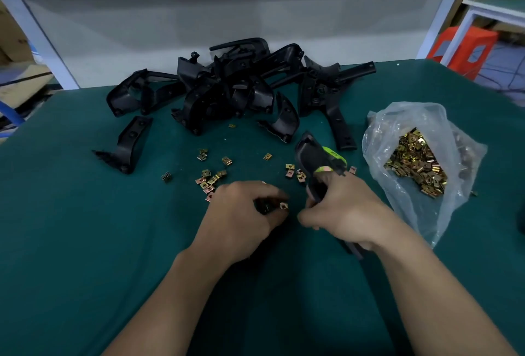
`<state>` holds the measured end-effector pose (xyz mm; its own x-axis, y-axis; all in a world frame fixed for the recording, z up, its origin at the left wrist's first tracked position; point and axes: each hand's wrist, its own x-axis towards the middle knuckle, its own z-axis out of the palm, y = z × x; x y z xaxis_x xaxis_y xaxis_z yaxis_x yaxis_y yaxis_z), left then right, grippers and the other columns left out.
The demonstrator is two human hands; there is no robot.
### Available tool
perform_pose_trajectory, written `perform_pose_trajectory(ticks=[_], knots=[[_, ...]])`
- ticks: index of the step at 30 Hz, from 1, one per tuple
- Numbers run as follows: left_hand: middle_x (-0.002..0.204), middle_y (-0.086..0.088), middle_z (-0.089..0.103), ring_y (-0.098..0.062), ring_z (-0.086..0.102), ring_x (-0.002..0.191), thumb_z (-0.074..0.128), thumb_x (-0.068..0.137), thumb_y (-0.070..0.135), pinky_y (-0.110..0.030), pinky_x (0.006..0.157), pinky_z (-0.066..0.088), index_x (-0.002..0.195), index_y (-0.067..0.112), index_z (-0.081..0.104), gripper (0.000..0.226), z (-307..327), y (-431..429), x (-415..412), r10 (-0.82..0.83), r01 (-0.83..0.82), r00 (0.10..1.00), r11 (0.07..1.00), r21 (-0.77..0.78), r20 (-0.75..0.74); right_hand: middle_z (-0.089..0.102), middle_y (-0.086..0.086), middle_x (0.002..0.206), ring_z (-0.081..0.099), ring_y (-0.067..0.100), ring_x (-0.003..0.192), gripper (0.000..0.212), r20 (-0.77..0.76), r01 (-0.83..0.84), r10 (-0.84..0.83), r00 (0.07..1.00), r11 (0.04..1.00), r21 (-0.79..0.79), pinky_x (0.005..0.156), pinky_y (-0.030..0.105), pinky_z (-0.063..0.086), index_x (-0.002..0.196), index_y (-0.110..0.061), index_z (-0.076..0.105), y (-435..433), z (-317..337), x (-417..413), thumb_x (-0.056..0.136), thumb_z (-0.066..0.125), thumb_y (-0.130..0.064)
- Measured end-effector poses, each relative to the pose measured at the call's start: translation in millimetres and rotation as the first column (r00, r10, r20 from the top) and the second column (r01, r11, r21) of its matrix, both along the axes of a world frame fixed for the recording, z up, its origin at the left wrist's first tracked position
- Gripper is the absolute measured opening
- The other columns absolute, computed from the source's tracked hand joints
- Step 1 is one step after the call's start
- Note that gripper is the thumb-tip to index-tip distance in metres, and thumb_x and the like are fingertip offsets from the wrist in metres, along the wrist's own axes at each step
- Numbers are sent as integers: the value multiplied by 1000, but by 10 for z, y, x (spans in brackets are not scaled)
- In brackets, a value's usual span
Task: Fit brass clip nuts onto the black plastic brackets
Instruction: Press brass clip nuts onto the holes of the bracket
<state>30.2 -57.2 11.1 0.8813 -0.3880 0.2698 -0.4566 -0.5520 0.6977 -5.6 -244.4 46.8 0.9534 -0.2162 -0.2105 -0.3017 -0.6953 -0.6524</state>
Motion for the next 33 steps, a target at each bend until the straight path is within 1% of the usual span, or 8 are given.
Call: perform_pose_trajectory(ticks=[4,7,10,12,14,17,21,33], knots=[[80,24,69,1,61,72,81,69,28,-7,63,39,93,40,75,27,45,-27,-37,-90,89,996,995,48,8,61,2,57,54,16,53,18,27,38,-50,998,943,332,53,25,41,65,-14,64,133,-67,61,61,75,-2],[72,24,68,1,61,64,87,71,23,-7,58,39,86,42,76,26,50,-47,-56,-75,72,996,996,-55,-50,55,6,50,49,17,46,34,10,72,-100,995,782,619,45,21,38,54,-17,61,142,-76,105,67,73,13],[72,17,74,-4,67,65,85,79,23,-21,59,52,81,37,79,16,52,-49,-60,-38,20,993,987,-161,-112,53,4,49,44,12,40,36,-61,93,-71,996,661,744,38,19,33,59,-16,56,141,-87,112,74,78,8],[69,16,74,-2,67,62,86,80,25,-16,56,50,76,35,79,13,72,-45,-51,48,-82,986,973,-217,-157,53,2,51,42,11,40,31,-54,111,-108,993,632,767,40,22,32,66,-14,55,106,-97,126,79,80,0],[67,15,74,0,67,59,87,80,27,-13,55,49,73,35,78,14,107,-34,-34,144,-199,965,945,-258,-219,50,0,54,42,14,44,29,70,131,-219,973,780,612,48,26,33,69,-8,54,56,-100,137,77,82,-8],[72,0,77,-9,68,60,80,87,23,-20,57,53,72,28,79,16,189,-20,6,139,-331,903,826,-455,-406,61,-10,64,57,15,64,20,349,212,-241,906,970,119,58,29,44,85,-16,60,53,-113,109,74,76,-21],[77,-9,76,-12,68,61,65,99,24,-20,53,52,69,19,79,34,276,0,9,-123,-389,781,672,-630,-613,73,7,87,67,38,84,36,416,249,-57,908,871,-424,62,33,37,108,-32,63,175,-157,50,76,79,-28],[73,-6,73,-11,63,57,66,98,25,-17,53,50,68,20,79,33,269,2,4,-144,-357,762,720,-595,-631,71,-7,102,65,33,93,46,404,169,-88,911,971,-169,70,36,41,126,-44,53,220,-239,131,82,68,-46]])
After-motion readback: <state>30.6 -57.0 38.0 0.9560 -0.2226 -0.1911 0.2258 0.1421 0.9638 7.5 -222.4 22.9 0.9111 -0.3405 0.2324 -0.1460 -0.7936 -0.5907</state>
